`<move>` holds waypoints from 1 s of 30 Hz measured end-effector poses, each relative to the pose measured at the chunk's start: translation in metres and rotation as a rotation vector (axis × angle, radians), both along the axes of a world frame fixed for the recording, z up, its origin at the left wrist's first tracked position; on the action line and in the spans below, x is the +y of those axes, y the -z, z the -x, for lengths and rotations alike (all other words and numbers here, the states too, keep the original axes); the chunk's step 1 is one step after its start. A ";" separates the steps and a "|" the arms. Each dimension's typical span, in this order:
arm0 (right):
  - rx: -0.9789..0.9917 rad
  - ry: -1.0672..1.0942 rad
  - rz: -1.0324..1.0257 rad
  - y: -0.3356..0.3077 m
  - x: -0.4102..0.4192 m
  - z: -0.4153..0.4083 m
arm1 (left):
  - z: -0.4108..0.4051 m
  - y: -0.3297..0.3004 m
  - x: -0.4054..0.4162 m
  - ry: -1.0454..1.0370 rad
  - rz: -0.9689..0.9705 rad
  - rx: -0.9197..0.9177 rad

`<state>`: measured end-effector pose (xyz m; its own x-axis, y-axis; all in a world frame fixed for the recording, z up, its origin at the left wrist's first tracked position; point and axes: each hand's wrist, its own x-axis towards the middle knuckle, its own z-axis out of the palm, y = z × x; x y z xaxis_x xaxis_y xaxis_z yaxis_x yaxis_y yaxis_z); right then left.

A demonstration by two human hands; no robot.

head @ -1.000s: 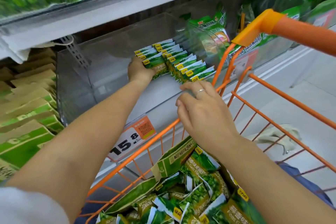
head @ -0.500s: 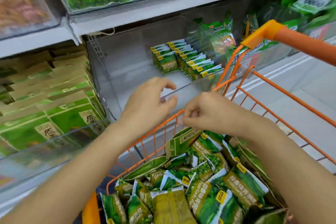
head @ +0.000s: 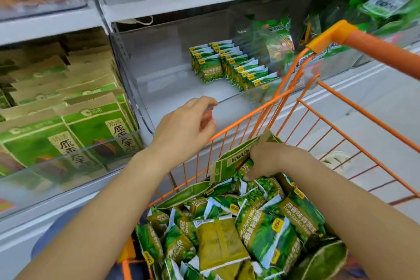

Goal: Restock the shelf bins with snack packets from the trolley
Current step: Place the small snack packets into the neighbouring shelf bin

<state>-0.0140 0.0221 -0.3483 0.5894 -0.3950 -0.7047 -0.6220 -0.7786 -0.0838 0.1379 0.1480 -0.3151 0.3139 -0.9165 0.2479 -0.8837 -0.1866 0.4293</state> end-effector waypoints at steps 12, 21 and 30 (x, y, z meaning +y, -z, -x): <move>-0.584 0.124 -0.415 -0.054 -0.020 0.028 | 0.000 0.005 -0.003 0.037 0.189 0.029; -1.245 0.440 -0.575 -0.073 -0.002 0.020 | 0.016 -0.004 0.003 0.207 0.224 0.532; -1.213 0.422 -0.585 -0.061 0.006 0.011 | 0.015 -0.011 -0.001 0.069 0.379 0.862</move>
<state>-0.0245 0.0286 -0.2877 0.8522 -0.5226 0.0271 -0.1050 -0.2216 -0.9695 0.1224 0.1467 -0.3040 0.4760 -0.8459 0.2408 -0.2368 0.1404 0.9614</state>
